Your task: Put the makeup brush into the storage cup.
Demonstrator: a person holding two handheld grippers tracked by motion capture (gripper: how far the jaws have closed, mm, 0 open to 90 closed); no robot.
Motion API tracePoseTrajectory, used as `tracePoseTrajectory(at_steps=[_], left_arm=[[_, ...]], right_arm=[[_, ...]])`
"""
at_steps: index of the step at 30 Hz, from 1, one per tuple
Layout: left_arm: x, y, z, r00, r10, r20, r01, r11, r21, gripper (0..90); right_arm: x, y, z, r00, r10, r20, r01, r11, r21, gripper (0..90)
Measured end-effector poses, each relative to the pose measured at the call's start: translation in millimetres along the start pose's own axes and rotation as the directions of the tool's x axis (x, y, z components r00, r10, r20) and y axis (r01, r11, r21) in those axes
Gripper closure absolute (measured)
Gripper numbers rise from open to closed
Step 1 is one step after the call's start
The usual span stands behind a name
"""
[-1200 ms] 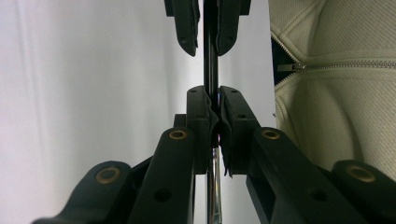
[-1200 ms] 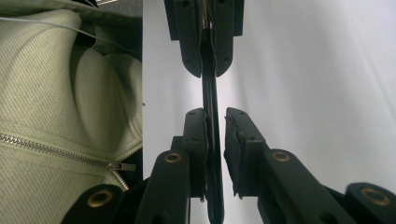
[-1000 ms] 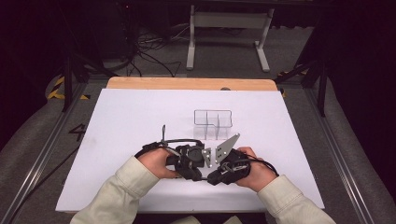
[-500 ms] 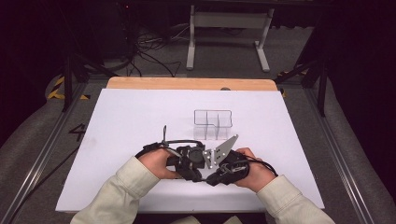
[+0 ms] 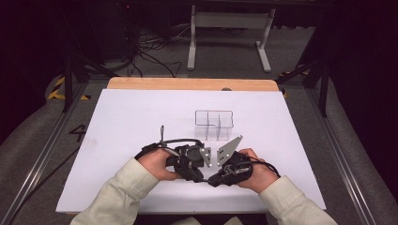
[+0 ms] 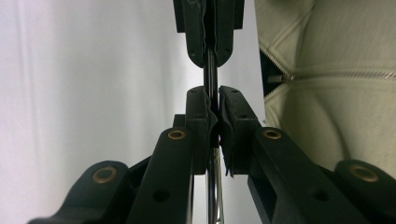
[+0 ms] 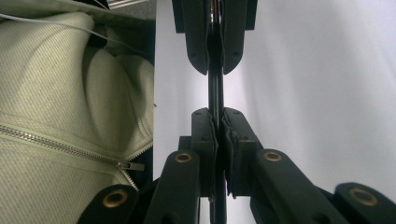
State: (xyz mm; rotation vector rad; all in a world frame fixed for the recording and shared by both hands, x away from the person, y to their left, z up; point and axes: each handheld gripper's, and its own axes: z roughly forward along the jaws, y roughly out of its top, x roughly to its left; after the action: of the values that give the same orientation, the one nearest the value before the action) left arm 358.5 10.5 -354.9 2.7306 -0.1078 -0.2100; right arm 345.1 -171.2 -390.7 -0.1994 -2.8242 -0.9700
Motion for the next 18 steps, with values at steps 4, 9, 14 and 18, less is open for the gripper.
tracePoseTrajectory(at_steps=[4, 9, 14, 18], left_arm=[[1.4, -8.6, -15.3, 0.9982, -0.057, -0.021, 0.054, 0.9920, -0.114, 66.8], [1.5, -23.5, -31.1, 0.9941, -0.101, -0.040, 0.090, 0.9726, -0.214, 55.3], [-2.5, -41.5, -45.3, 0.9876, -0.154, -0.032, 0.137, 0.9434, -0.302, 49.7], [-12.4, -50.2, -52.5, 0.9879, -0.131, -0.083, 0.096, 0.9379, -0.333, 43.8]], right_arm=[[1.4, -0.5, -1.9, 1.0000, 0.001, -0.006, -0.001, 1.000, -0.006, 84.5], [0.4, -0.7, -5.6, 0.9999, -0.004, 0.014, 0.004, 0.999, -0.038, 84.5], [-2.6, -2.5, -14.1, 0.9989, -0.002, 0.047, 0.006, 0.996, -0.087, 84.5], [-6.9, -3.7, -22.0, 0.9955, 0.012, 0.094, 0.001, 0.990, -0.140, 84.4]])
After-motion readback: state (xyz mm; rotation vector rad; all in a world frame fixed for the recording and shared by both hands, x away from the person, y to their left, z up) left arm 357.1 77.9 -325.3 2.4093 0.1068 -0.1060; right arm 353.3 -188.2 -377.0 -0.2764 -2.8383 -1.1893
